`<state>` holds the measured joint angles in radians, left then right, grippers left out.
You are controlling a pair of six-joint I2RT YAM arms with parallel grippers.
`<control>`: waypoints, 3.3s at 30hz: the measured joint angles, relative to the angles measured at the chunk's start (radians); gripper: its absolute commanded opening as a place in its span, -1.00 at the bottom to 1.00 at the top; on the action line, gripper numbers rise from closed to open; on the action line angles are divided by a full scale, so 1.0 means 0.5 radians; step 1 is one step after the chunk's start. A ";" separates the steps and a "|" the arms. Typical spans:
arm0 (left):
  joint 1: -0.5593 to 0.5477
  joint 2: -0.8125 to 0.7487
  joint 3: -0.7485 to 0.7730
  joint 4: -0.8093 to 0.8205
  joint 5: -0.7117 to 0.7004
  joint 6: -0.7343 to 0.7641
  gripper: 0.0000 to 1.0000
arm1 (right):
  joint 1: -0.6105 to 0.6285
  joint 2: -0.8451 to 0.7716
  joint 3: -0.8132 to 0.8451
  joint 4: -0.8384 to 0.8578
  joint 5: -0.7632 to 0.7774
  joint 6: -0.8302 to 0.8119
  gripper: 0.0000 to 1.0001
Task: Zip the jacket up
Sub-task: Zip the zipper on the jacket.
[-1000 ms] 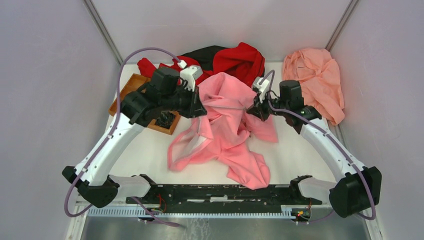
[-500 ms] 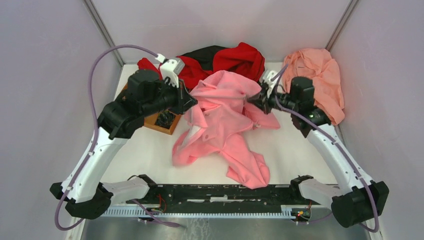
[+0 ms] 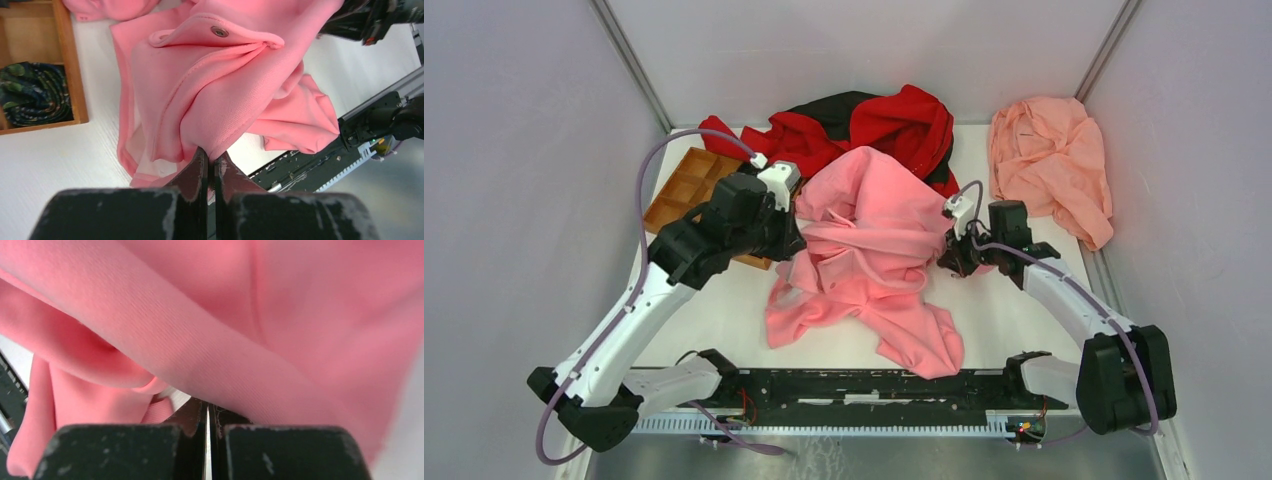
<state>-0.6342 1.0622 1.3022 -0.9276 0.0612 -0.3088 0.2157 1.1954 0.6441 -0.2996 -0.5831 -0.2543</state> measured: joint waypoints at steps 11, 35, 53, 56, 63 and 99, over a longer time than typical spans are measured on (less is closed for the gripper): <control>0.002 -0.032 0.304 -0.040 -0.232 0.001 -0.96 | -0.281 0.045 0.705 -0.029 -0.060 -0.041 -1.00; 0.023 -0.137 -0.067 -0.031 -0.269 0.000 -0.96 | -0.452 0.114 0.043 -0.063 0.144 -0.249 -1.00; 0.023 -0.127 -0.072 0.054 -0.204 0.000 -0.96 | -0.648 0.005 0.484 -0.109 0.143 -0.527 -1.00; 0.031 -0.111 -0.108 0.089 -0.148 0.000 -0.95 | -0.661 0.005 0.484 -0.140 0.144 -0.593 -1.00; 0.045 -0.082 -0.259 0.204 0.074 -0.012 -0.96 | -0.684 -0.007 0.528 -0.220 0.098 -0.781 -0.68; 0.048 0.220 -1.425 1.257 1.250 -0.540 -0.09 | 0.536 0.170 0.658 -0.735 -0.625 -2.032 0.96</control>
<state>-0.6102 1.1721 0.5896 -0.2993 0.6865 -0.5789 0.4835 1.2804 0.9730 -0.6674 -0.8955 -1.2701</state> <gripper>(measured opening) 0.322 0.979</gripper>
